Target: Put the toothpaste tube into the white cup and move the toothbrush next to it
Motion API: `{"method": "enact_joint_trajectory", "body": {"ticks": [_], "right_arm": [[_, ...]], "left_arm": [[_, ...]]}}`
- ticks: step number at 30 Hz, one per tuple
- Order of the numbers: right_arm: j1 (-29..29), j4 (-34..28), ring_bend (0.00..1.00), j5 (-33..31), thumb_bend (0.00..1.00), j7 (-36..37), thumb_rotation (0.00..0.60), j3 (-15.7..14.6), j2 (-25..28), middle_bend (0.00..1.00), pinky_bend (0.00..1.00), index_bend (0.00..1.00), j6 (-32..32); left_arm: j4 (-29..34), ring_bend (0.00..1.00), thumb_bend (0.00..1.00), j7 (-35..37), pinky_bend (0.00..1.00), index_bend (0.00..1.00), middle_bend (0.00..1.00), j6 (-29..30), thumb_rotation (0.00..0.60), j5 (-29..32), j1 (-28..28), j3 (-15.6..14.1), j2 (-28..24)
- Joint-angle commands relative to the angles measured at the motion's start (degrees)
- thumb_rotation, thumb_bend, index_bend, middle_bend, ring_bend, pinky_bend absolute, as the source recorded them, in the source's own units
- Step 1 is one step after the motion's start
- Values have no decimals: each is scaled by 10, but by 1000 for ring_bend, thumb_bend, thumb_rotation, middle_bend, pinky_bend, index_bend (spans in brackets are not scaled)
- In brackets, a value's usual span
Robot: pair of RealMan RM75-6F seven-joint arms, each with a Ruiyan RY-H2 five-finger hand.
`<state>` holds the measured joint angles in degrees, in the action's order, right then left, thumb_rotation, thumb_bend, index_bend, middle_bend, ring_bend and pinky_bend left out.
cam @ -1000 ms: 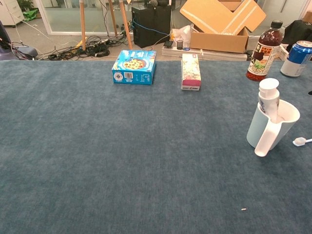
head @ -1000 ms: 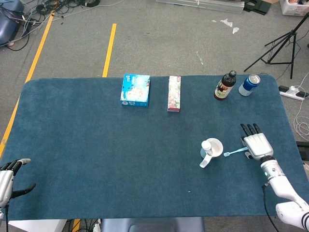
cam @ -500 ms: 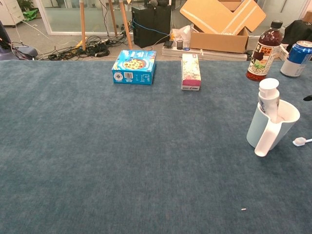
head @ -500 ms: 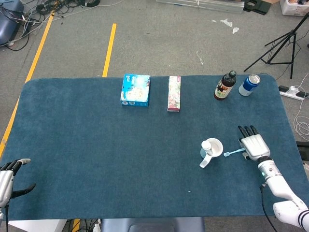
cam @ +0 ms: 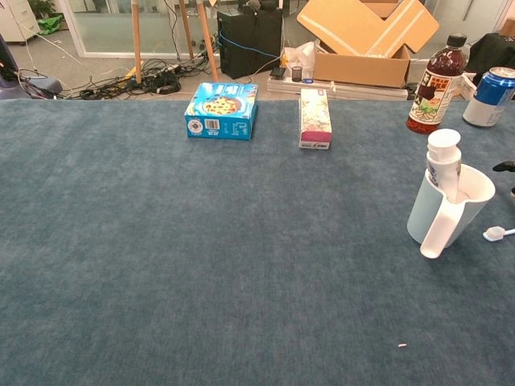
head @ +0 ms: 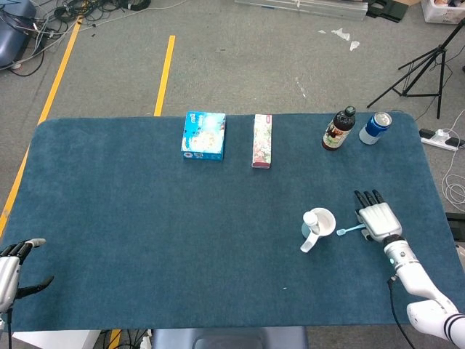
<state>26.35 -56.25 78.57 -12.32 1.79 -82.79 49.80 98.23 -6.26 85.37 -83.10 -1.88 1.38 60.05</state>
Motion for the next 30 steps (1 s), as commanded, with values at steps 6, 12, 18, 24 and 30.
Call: {"method": "enact_joint_trajectory", "body": {"ticks": [6, 12, 18, 24, 30], "right_arm": [[2, 6, 0, -2, 249, 1, 600, -2, -5, 0, 1, 516, -4], [4, 7, 0, -4, 332, 2, 600, -3, -7, 0, 1, 523, -7], [6, 7, 0, -7, 340, -1, 600, -5, -7, 0, 1, 524, -12], [6, 6, 0, -9, 340, -5, 600, -7, -6, 0, 1, 524, -15], [6, 3, 0, -11, 340, -7, 600, -9, -5, 0, 1, 524, -16]], "left_arm": [[1, 349, 98, 0, 451, 282, 341, 1, 600, 0, 0, 0, -1], [1, 349, 98, 1, 451, 282, 341, 1, 600, -1, 0, 0, -1], [1, 349, 98, 2, 451, 282, 341, 1, 600, -1, 0, 1, -1], [1, 349, 98, 2, 451, 282, 341, 0, 600, 0, 0, 0, -2], [1, 349, 97, 2, 451, 282, 341, 0, 600, -1, 0, 0, -1]]}}
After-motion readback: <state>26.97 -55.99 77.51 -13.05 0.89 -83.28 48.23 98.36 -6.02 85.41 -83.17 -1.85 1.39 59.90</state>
